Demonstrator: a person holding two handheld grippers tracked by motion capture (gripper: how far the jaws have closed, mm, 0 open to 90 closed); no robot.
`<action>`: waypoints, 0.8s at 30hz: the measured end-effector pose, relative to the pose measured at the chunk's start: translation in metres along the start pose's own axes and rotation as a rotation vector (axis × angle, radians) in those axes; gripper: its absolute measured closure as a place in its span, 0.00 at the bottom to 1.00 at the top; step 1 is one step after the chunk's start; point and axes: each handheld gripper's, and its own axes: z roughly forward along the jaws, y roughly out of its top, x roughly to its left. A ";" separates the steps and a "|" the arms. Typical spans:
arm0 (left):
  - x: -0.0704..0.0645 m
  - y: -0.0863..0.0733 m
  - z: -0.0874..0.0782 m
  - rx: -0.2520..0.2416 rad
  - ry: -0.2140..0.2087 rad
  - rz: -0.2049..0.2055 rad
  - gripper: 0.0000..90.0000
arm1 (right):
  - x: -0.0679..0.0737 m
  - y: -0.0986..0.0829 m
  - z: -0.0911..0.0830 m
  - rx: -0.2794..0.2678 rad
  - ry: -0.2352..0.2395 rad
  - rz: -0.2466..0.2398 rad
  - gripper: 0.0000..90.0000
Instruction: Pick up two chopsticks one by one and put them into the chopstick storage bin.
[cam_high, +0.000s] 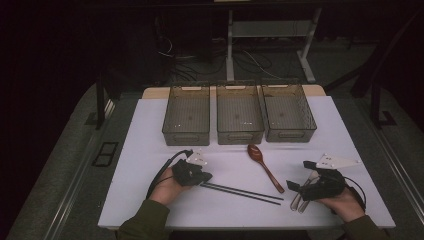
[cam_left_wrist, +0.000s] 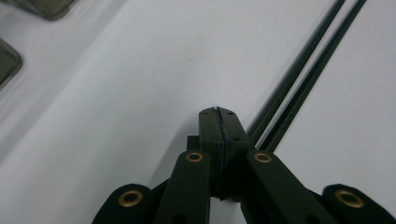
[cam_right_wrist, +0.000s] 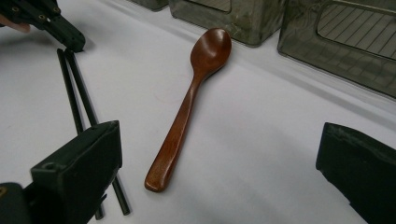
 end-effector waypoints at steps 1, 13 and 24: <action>-0.001 -0.001 -0.001 -0.004 -0.004 -0.007 0.99 | 0.000 0.000 0.000 0.001 -0.001 0.000 0.01; -0.006 -0.008 -0.007 -0.010 0.010 -0.002 0.99 | 0.001 0.000 0.000 0.001 -0.001 -0.001 0.01; -0.016 -0.017 -0.027 -0.082 0.011 -0.023 0.87 | 0.000 0.000 0.000 0.002 0.000 0.001 0.01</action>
